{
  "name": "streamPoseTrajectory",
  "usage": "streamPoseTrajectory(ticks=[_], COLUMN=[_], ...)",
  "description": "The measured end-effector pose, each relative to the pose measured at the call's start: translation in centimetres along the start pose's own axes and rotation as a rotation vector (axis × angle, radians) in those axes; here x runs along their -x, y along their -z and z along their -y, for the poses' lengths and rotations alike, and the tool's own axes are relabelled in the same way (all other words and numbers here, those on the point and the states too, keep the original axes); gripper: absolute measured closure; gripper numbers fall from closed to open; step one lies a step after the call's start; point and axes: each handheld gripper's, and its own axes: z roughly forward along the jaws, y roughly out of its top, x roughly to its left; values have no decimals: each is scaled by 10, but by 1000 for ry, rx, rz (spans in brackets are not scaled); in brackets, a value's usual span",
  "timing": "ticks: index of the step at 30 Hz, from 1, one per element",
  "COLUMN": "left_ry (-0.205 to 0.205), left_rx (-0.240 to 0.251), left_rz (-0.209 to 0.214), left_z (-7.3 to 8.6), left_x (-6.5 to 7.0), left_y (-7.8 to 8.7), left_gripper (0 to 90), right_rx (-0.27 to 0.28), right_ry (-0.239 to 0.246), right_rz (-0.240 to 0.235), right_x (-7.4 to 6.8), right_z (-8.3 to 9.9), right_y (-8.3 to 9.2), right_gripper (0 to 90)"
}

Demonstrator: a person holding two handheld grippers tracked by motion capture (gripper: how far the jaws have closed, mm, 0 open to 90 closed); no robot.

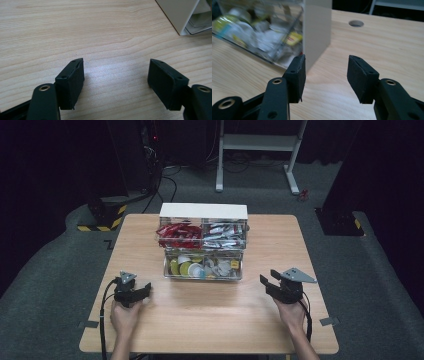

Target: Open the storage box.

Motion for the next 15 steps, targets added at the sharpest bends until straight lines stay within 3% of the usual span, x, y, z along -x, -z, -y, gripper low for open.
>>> streamPoseTrajectory(ticks=[5,7,15], left_ry=[0,0,0], left_rx=[0,0,0], left_rz=[0,0,0], left_z=[0,0,0], left_x=[0,0,0], left_y=[0,0,0], left_gripper=[299,298,298], right_rx=[34,60,77], right_ry=[13,56,89], right_rz=[-46,-58,-103], right_x=[-6,-14,-22], right_z=[-18,-30,-54], right_y=[6,8,9], right_gripper=[504,541,579])
